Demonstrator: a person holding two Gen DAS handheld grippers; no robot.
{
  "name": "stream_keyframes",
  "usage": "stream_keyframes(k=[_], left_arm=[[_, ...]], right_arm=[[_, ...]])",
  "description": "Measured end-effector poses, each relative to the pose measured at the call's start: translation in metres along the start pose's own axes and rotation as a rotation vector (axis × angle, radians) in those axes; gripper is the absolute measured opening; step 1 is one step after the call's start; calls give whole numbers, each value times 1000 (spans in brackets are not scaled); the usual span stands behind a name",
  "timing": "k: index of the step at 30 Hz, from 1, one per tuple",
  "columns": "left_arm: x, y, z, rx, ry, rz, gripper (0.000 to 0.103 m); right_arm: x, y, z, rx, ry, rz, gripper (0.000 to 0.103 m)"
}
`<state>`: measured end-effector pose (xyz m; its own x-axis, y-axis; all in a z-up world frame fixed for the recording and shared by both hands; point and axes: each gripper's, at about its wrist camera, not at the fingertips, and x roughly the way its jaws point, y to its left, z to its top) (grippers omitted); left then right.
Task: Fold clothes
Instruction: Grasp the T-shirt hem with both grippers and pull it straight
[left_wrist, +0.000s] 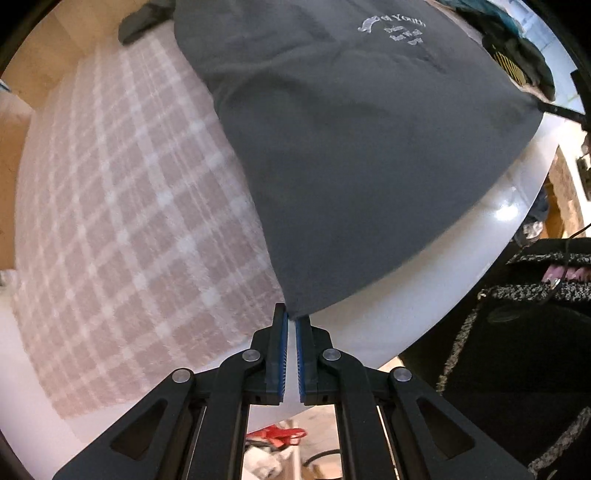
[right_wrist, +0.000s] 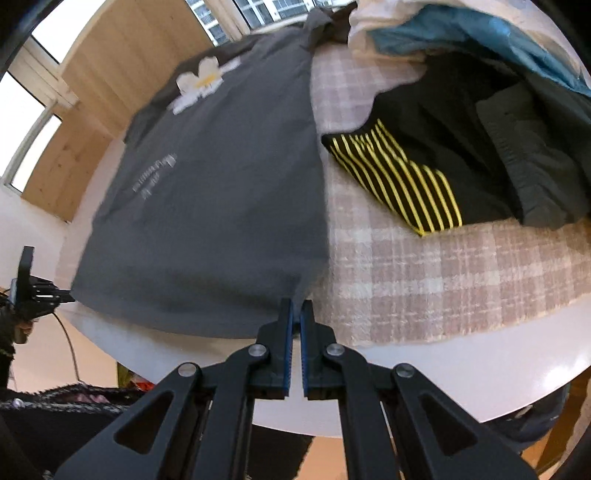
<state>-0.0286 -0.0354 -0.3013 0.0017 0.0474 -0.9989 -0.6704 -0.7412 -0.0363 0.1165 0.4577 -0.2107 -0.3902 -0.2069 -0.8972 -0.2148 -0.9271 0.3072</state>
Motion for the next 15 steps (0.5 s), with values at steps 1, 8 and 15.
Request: stream_keyframes(k=[1,8,15], left_arm=[[3,1,-3,-2,7,-10,5],[-25,18,-8,-92,-96,-72,17],[-5,17,16,-132,-108,-139,20]], right_arm=[[2,2,0,-21,23,-16,4],[-26,12,-1,-90,-12,-32,47],[-18,2,12,-34,-61,18,52]])
